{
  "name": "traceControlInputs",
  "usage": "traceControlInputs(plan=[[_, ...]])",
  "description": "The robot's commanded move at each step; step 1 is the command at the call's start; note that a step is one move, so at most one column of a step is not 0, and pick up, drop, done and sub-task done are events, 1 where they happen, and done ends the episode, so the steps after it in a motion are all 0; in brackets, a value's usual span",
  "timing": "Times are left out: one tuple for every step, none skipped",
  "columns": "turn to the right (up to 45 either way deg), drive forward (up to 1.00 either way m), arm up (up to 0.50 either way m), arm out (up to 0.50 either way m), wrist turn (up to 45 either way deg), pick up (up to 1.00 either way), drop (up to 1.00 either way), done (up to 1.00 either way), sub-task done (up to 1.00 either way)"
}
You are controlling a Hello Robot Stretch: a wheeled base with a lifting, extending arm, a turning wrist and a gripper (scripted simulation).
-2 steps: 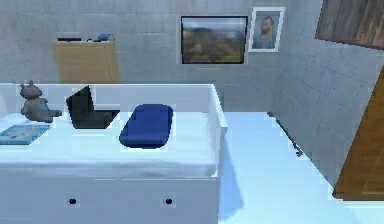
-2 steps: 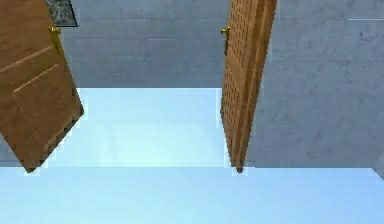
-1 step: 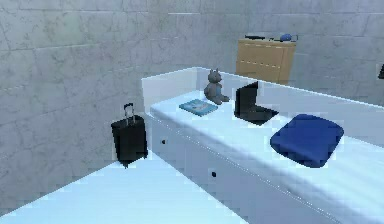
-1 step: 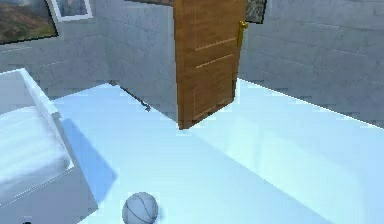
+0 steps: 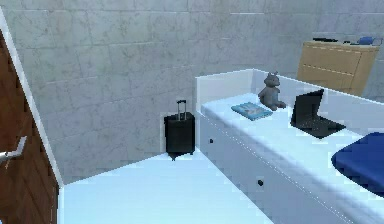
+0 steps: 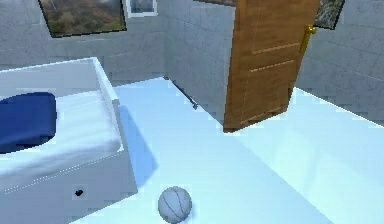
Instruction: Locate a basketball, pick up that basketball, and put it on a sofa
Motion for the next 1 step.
traceControlInputs(plan=[[0.0, 0.00, 0.16, 0.00, 0.0, 0.00, 0.00, 0.00, 0.00]])
